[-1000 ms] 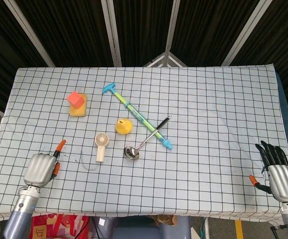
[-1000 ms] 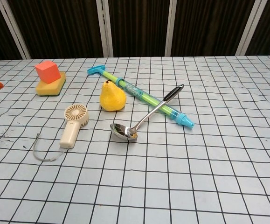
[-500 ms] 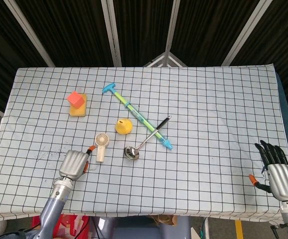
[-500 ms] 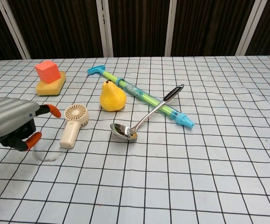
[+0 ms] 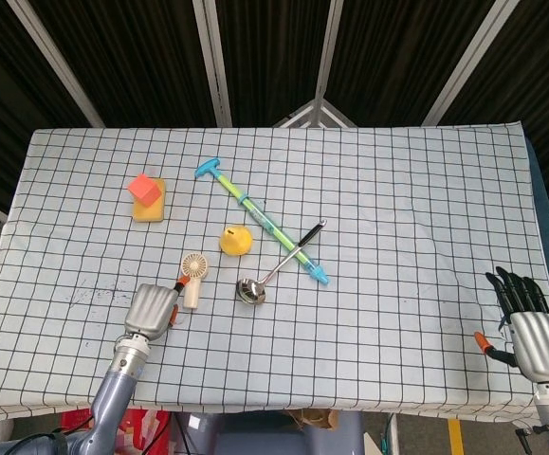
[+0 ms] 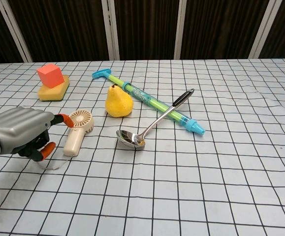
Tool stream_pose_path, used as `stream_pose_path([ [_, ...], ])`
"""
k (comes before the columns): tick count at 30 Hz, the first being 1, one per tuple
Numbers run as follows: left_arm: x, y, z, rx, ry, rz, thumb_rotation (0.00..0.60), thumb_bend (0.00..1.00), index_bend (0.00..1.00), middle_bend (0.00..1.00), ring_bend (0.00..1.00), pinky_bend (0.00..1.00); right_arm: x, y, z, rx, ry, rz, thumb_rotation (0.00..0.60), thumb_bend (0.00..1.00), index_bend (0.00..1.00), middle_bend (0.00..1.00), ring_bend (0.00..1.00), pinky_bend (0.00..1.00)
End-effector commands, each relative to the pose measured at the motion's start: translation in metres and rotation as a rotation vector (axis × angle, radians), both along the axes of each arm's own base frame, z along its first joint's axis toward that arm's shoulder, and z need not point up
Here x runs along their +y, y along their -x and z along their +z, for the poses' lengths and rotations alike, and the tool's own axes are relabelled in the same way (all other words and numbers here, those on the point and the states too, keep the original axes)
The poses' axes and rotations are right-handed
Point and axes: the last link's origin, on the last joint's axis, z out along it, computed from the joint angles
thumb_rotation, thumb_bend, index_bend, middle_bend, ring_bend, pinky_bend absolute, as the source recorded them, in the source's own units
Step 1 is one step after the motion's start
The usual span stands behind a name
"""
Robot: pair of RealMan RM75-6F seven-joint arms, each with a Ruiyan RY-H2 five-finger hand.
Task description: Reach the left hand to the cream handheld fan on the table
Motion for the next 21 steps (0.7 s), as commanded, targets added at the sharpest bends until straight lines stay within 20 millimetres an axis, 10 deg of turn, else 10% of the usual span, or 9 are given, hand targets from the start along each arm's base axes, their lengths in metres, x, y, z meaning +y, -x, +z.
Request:
stream_pose_path([
  [1, 0.0001, -0.0007, -0.0005, -0.003, -0.001, 0.000, 0.600, 0.73, 0.21, 0.90, 0.72, 0.69, 0.0000, 0.0000, 0.0000, 0.000, 0.000, 0.000, 0.600, 0.28, 0.07, 0.00, 0.00, 0.00],
  [21, -0.0025, -0.0007, -0.0068, 0.011, 0.014, -0.004, 0.600, 0.73, 0.23, 0.90, 0.72, 0.69, 0.0000, -0.0001, 0.0000, -0.001, 0.000, 0.000, 0.600, 0.28, 0.07, 0.00, 0.00, 0.00],
])
